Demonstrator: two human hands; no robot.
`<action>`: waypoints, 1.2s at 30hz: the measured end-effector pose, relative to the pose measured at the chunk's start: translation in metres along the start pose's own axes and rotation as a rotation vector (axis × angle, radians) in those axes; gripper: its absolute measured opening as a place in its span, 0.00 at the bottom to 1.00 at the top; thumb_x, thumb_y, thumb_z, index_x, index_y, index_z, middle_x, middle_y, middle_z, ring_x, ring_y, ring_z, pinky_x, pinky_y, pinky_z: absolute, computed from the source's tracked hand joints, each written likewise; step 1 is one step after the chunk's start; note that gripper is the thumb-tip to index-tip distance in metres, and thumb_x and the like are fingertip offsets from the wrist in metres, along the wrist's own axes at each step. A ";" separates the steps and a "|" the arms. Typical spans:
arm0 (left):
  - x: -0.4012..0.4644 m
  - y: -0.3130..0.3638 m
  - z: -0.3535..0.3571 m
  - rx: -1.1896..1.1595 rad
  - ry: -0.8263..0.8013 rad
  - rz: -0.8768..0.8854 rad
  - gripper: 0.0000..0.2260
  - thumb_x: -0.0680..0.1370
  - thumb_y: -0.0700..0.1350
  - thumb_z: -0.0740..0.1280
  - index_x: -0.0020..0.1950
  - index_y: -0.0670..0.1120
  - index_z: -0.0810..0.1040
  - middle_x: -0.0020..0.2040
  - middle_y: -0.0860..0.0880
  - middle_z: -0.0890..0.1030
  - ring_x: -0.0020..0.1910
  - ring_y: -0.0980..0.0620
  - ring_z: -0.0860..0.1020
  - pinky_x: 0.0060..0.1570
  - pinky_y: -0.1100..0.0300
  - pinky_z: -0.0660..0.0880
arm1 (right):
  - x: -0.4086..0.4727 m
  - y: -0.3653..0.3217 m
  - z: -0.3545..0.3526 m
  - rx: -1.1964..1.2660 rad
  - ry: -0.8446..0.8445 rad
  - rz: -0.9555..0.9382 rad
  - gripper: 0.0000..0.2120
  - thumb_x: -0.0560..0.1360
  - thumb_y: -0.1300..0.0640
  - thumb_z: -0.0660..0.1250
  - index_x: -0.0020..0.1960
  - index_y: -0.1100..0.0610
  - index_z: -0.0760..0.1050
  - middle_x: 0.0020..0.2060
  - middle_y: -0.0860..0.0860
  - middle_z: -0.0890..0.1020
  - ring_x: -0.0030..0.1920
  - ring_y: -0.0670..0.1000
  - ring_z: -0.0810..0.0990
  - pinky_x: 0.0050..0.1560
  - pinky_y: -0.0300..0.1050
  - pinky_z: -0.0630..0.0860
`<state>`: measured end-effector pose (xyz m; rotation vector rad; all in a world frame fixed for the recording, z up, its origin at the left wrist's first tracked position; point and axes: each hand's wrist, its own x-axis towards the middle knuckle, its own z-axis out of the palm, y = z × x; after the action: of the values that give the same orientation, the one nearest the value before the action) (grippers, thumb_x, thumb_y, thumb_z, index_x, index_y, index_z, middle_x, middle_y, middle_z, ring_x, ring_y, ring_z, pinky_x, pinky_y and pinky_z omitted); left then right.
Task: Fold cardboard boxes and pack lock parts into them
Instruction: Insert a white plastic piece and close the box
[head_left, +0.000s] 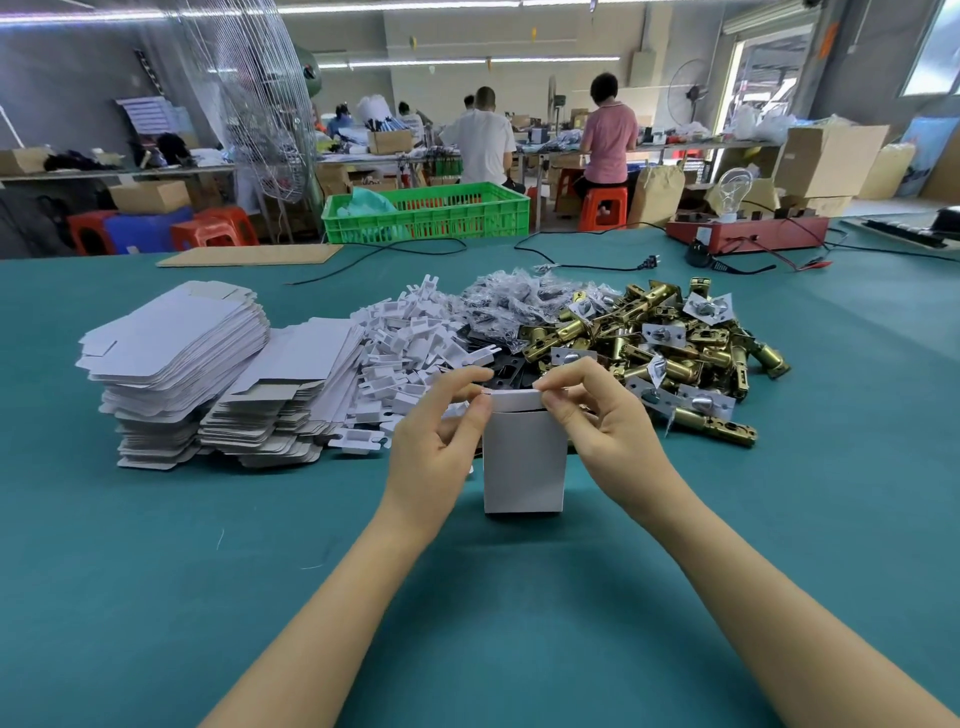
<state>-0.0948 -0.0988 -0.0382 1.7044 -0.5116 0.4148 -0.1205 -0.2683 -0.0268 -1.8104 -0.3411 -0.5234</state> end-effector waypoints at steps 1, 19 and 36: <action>0.001 0.001 0.000 0.007 -0.011 -0.002 0.12 0.80 0.45 0.65 0.52 0.63 0.78 0.46 0.58 0.79 0.35 0.34 0.76 0.39 0.36 0.77 | 0.000 0.000 0.000 -0.005 -0.003 -0.008 0.05 0.79 0.62 0.63 0.48 0.54 0.76 0.43 0.44 0.80 0.43 0.45 0.75 0.43 0.42 0.74; 0.001 -0.003 -0.007 0.035 -0.124 0.128 0.06 0.81 0.44 0.63 0.51 0.53 0.77 0.50 0.45 0.80 0.45 0.44 0.80 0.46 0.42 0.77 | -0.006 0.014 0.007 -0.070 0.100 -0.165 0.05 0.77 0.59 0.61 0.49 0.51 0.75 0.50 0.43 0.80 0.52 0.43 0.79 0.50 0.44 0.78; 0.001 -0.021 0.006 0.140 -0.068 0.302 0.08 0.79 0.39 0.64 0.55 0.49 0.78 0.48 0.48 0.78 0.42 0.58 0.75 0.40 0.66 0.70 | -0.009 0.033 0.012 -0.267 0.172 -0.439 0.07 0.74 0.66 0.66 0.51 0.68 0.75 0.54 0.54 0.80 0.57 0.47 0.79 0.57 0.42 0.77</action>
<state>-0.0821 -0.1012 -0.0562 1.7849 -0.8102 0.6230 -0.1106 -0.2668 -0.0616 -1.9332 -0.5761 -1.0669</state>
